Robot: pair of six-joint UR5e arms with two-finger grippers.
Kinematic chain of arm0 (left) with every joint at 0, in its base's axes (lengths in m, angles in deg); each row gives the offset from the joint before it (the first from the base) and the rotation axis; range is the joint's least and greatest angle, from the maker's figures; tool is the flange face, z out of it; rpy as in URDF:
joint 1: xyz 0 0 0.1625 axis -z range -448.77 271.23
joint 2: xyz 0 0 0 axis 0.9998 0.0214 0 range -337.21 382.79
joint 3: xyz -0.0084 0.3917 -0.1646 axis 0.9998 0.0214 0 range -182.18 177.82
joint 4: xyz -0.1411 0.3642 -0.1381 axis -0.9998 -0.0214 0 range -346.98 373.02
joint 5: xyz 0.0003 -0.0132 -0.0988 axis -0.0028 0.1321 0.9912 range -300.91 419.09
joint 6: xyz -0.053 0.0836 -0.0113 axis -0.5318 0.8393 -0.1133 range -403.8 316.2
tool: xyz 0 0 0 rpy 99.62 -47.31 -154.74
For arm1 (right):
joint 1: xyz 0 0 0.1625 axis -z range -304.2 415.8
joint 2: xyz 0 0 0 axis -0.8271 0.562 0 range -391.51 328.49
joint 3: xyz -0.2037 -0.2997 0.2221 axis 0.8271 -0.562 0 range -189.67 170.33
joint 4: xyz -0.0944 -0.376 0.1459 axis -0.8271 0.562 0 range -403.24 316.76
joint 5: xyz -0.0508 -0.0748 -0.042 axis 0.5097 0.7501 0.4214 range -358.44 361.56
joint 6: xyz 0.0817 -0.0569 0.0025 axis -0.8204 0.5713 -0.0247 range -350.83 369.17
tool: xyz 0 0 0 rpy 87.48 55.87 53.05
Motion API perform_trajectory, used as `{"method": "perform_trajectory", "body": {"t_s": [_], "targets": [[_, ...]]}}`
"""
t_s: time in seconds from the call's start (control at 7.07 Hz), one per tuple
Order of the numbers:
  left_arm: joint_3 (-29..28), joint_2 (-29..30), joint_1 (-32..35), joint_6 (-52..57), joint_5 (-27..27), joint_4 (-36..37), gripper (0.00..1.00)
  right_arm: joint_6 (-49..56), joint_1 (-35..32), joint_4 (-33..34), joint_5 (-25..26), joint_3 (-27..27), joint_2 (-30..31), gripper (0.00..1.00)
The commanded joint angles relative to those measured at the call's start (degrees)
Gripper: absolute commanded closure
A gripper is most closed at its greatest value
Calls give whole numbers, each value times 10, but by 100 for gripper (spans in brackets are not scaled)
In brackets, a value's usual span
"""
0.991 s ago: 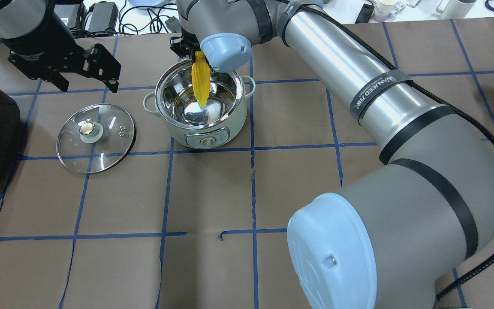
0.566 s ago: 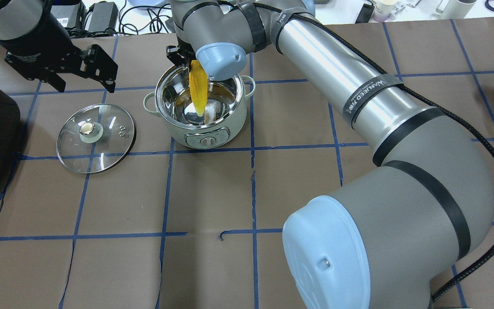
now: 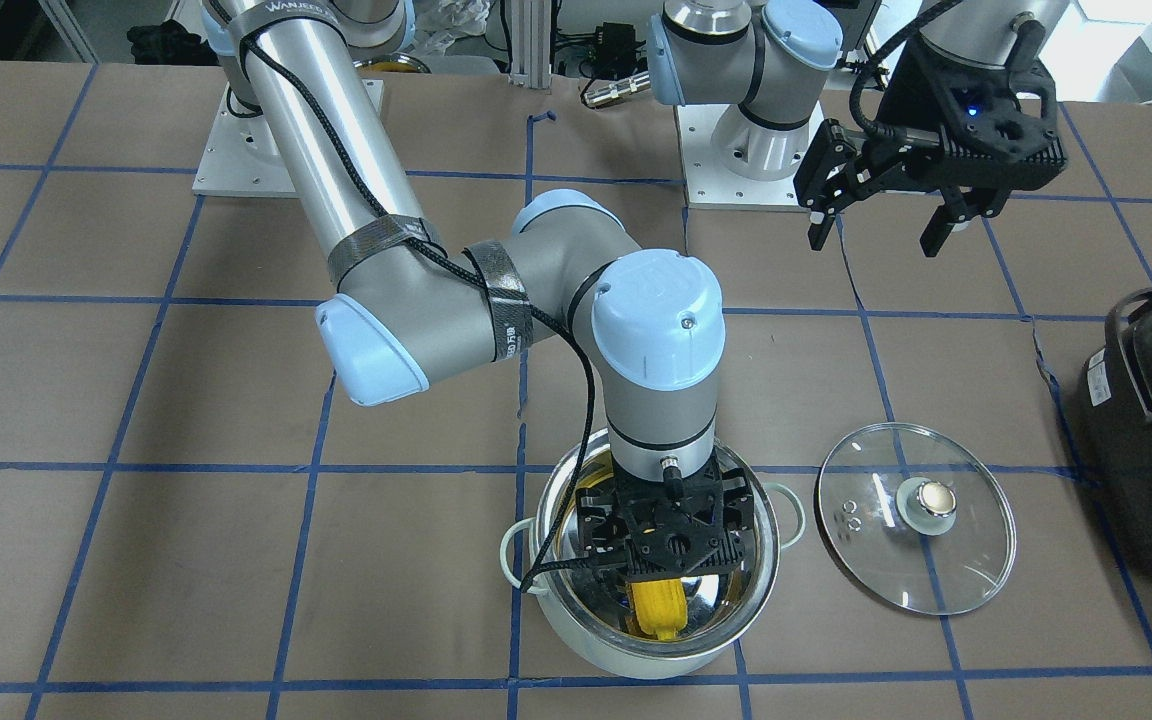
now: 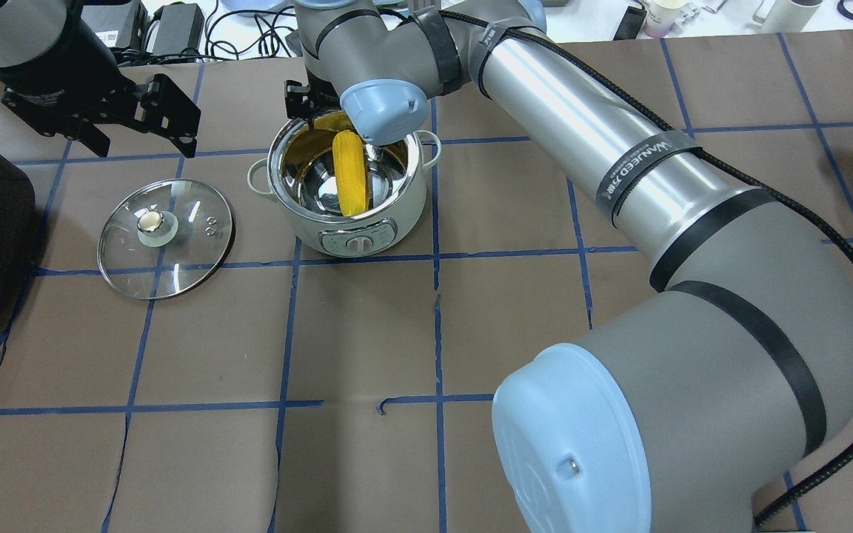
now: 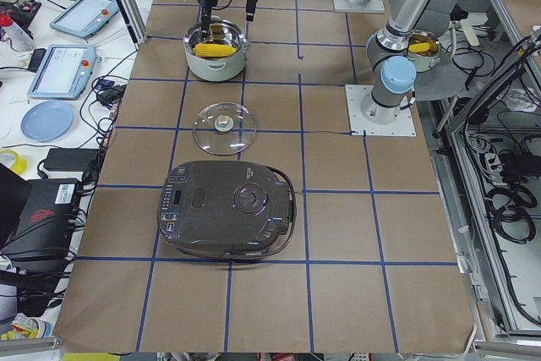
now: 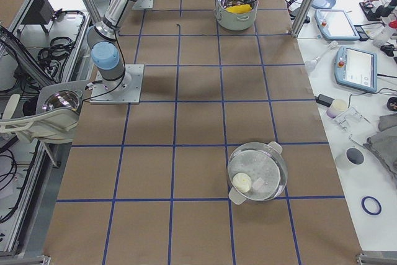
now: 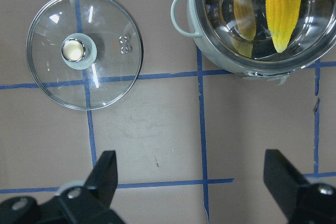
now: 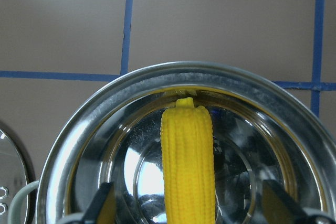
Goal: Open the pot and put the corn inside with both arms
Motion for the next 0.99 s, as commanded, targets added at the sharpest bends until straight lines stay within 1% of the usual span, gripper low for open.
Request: {"method": "perform_trajectory", "body": {"t_s": [0.0,0.14,0.28,0.42,0.57,0.71,0.85], "targets": [[1,1,-2,1,0,0,0,25,15,-50,9,11,39,0],[-6,16,-14,5,0,11,0,75,39,-75,22,29,67,0],[-9,33,-25,13,1,33,0,82,76,-93,20,63,109,0],[-6,70,-25,24,-1,35,0,116,116,-130,19,106,159,0],[-3,118,-25,23,0,86,0,123,152,-174,15,150,224,0],[-6,160,-25,24,0,132,0,126,172,-216,18,190,287,0],[-9,157,-25,16,-5,122,0,149,174,-241,23,215,337,0]]}}
